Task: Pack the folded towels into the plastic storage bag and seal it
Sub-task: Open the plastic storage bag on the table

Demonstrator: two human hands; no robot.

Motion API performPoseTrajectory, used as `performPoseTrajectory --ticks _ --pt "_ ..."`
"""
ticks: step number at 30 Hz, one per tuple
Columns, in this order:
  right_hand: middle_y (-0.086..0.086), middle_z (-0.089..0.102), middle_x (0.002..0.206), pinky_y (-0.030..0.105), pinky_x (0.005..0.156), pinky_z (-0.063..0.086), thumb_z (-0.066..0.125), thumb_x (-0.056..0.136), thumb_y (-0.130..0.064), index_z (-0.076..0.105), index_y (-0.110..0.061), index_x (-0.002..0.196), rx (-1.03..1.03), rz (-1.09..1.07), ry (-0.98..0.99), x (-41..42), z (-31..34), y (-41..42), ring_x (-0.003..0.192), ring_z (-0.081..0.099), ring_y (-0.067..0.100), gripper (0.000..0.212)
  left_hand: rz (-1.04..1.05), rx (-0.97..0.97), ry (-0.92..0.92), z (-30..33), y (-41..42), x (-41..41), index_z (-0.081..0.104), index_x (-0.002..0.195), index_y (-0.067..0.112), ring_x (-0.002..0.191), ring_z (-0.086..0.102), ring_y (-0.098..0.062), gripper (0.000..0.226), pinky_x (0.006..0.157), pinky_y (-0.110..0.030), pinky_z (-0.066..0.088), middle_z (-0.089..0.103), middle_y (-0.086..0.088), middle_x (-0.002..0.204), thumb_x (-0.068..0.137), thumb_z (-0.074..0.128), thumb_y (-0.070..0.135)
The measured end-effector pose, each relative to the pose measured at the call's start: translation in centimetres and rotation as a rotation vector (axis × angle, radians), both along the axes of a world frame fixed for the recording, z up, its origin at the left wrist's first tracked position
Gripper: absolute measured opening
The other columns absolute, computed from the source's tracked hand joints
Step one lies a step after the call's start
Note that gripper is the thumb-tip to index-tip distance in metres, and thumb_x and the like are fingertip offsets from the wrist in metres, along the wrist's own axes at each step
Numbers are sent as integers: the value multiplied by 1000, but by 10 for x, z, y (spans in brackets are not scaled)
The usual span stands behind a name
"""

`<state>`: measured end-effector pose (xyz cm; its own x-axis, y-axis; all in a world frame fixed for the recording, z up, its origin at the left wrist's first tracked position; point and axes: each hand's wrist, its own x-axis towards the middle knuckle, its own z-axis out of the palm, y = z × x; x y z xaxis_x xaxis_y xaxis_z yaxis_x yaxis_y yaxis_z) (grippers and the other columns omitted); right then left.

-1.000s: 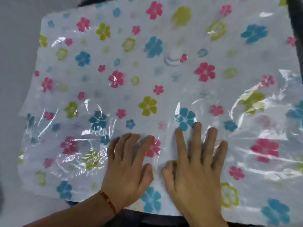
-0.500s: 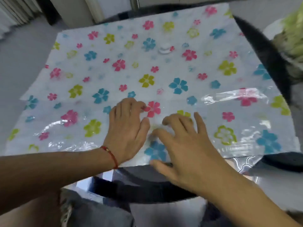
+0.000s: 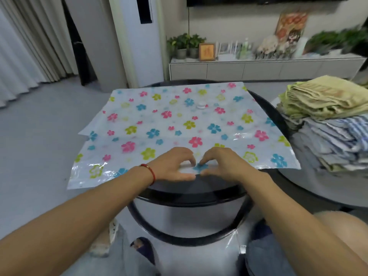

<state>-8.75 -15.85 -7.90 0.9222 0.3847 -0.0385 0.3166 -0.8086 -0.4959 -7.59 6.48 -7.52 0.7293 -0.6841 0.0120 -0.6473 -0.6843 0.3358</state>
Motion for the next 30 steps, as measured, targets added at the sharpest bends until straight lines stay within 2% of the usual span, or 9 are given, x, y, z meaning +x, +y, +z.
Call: performPoseTrajectory --ticks 2,5,8,14,21,23,27,30 --pt "-11 63 125 35 108 43 84 81 -46 78 -36 109 38 -13 24 2 -3 -3 120 55 13 31 -2 24 40 4 3 3 67 106 20 108 56 -18 34 98 -34 41 64 1 115 83 74 43" --pt "-11 61 127 34 108 43 85 81 -43 79 -35 111 40 -16 45 8 -6 -4 121 54 14 32 7 46 87 11 3 17 69 98 25 112 57 -17 32 98 -35 43 66 5 117 79 76 49" --pt "-10 61 128 35 109 42 87 80 -40 80 -33 112 35 -20 69 22 -3 -6 122 54 14 33 -18 55 96 9 3 31 70 100 29 116 55 -15 35 98 -30 40 64 5 121 75 78 51" --pt "-8 61 135 35 110 40 87 81 -35 81 -33 112 58 -13 114 36 -3 -16 125 53 14 32 -52 45 25 4 0 54 71 95 33 107 56 -10 34 86 -15 30 67 9 118 71 78 57" --pt "-5 66 141 25 108 36 85 85 -26 85 -29 101 115 -41 77 31 -7 -21 134 53 12 17 -93 84 -1 -1 -2 61 68 95 36 112 55 -10 28 93 -27 39 63 11 121 75 70 56" --pt "-3 67 140 27 111 38 83 87 -25 85 -26 99 104 -41 33 25 -8 -20 136 54 13 12 -93 87 -6 -1 -3 62 69 94 35 110 55 -11 29 95 -31 42 64 10 120 76 68 58" --pt "1 73 129 35 106 44 73 94 -17 80 -11 93 36 -24 -99 15 -12 -16 124 62 18 10 -69 -14 -15 -5 -5 60 70 88 33 103 54 -8 32 92 -26 40 65 11 113 77 66 62" --pt "3 71 123 38 99 46 62 101 -19 72 -10 99 0 -72 -97 15 -12 -11 115 62 24 13 -51 -36 12 -2 -7 60 71 86 34 101 54 -6 30 92 -28 42 64 13 110 79 66 62"
